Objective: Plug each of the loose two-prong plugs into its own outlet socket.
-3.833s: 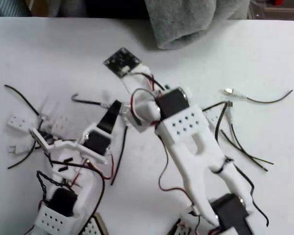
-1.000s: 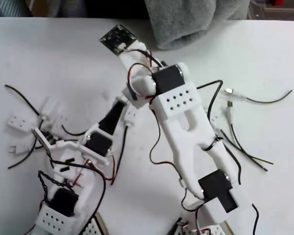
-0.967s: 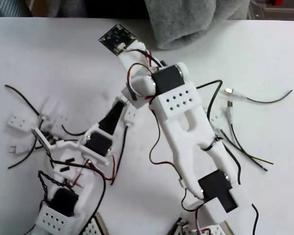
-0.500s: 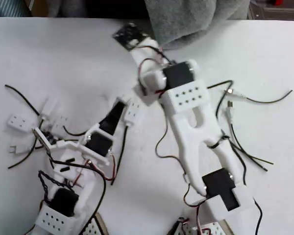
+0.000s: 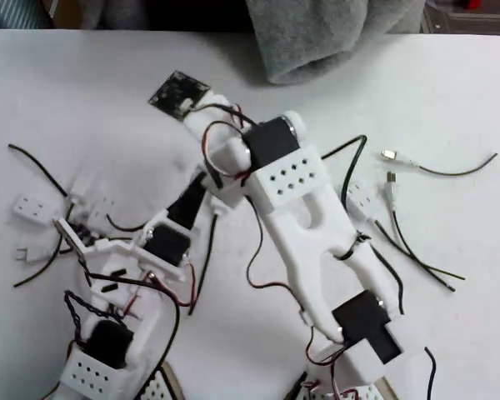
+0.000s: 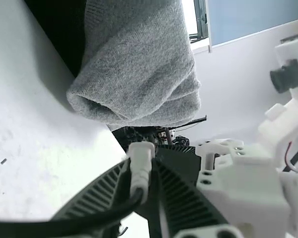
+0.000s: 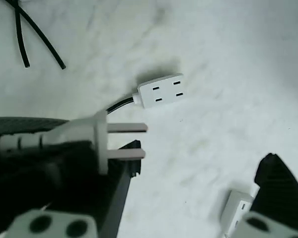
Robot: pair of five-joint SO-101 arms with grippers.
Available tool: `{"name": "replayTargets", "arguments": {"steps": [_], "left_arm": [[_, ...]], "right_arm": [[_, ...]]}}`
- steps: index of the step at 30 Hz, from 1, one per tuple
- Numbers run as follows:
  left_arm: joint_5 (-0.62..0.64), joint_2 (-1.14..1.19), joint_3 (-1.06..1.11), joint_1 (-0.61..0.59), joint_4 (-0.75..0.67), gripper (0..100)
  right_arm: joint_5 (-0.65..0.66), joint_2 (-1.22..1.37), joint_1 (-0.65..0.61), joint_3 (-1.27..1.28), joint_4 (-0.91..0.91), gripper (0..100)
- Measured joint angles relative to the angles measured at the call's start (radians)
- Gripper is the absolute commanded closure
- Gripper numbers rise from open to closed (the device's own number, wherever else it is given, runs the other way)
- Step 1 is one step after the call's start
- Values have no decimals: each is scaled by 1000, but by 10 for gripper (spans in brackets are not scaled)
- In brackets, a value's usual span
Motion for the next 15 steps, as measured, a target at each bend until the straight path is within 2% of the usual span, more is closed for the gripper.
{"name": "replayTargets", "arguments": {"steps": [15], "left_arm": [[-5,0,0,-14,0,973]], "right_arm": [[-2,166,2,-146,6,637]]}}
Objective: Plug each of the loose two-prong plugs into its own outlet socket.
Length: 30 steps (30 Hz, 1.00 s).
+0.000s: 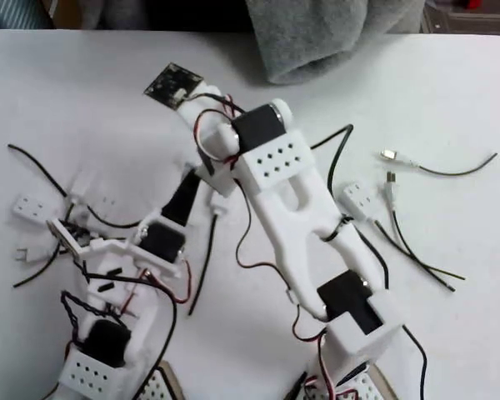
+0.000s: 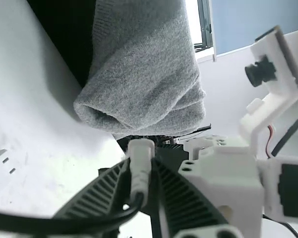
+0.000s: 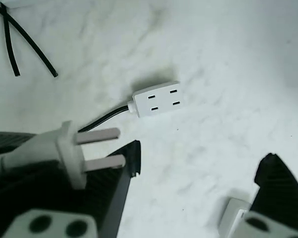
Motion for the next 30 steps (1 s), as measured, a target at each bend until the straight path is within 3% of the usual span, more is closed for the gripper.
{"name": "replayTargets", "arguments": {"steps": [5,11,17,25,30], "left_arm": [[2,0,0,6,0,973],[-11,0,0,2,5,973],[-172,0,0,-18,35,974],[-339,0,0,-18,132,975],[-626,0,0,-78,249,975]], "right_arm": [[-2,2,34,-34,86,637],[17,-40,232,-17,117,637],[63,-267,431,160,117,637],[71,-667,632,669,64,637],[104,-899,735,1022,-64,637]]}}
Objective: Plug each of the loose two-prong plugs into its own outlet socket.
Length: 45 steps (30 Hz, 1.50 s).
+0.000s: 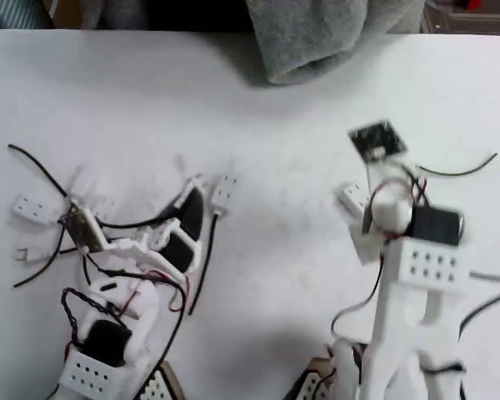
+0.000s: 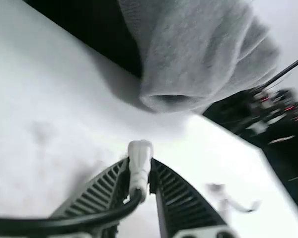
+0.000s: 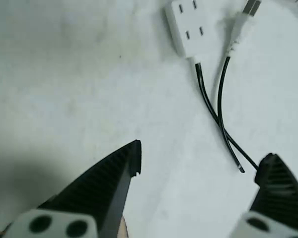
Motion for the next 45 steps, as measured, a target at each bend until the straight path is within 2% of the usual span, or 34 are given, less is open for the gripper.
{"name": "replayTargets", "arguments": {"steps": [6,10,13,20,26,29,33,38,40,45], "left_arm": [[-532,0,0,-170,48,976],[-641,0,-15,-265,141,976],[-733,0,-92,-279,247,976],[-767,46,-284,-334,296,976],[-769,468,-552,-339,327,976],[-813,772,-783,-339,450,976],[-901,1180,-1148,-308,704,976],[-919,1550,-1567,-276,1003,976],[-888,1657,-1682,-250,1080,976],[-675,1901,-1800,-189,1154,976]], "right_arm": [[8,-173,31,331,-132,637],[-40,-199,32,460,-224,637],[-54,-198,32,517,-282,637],[-72,-92,32,615,-442,637],[-100,48,34,644,-571,637],[-100,72,32,646,-589,637],[-100,74,34,644,-592,637],[-100,74,32,644,-592,637],[-100,74,32,644,-592,637],[-100,74,32,644,-592,637]]}}
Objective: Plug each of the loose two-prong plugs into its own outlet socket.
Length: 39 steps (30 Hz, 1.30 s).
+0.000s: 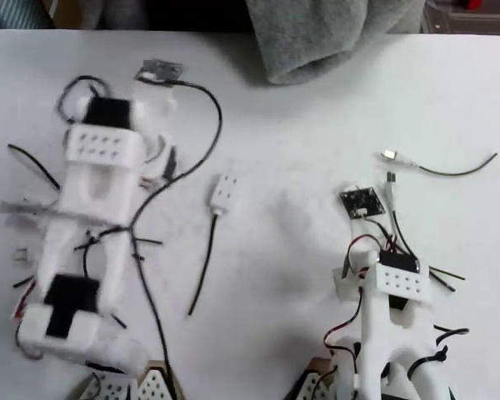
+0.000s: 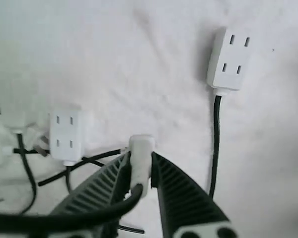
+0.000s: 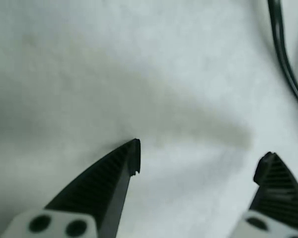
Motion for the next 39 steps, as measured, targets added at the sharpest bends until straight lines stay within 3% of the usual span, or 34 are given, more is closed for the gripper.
{"name": "replayTargets", "arguments": {"steps": [3,6,10,12,22,27,39], "left_arm": [[152,94,-28,75,17,976],[385,118,-49,144,20,976],[741,121,-91,163,20,976],[844,129,-123,166,18,976],[1143,135,-158,169,-83,976],[1264,204,-130,186,-238,976],[1324,338,-127,249,-391,976]], "right_arm": [[0,0,0,0,0,637],[0,0,0,0,0,637],[0,0,0,0,0,637],[0,0,0,0,0,637],[-63,0,46,0,-35,637],[-100,0,74,0,-44,637],[-101,0,74,0,-44,637]]}}
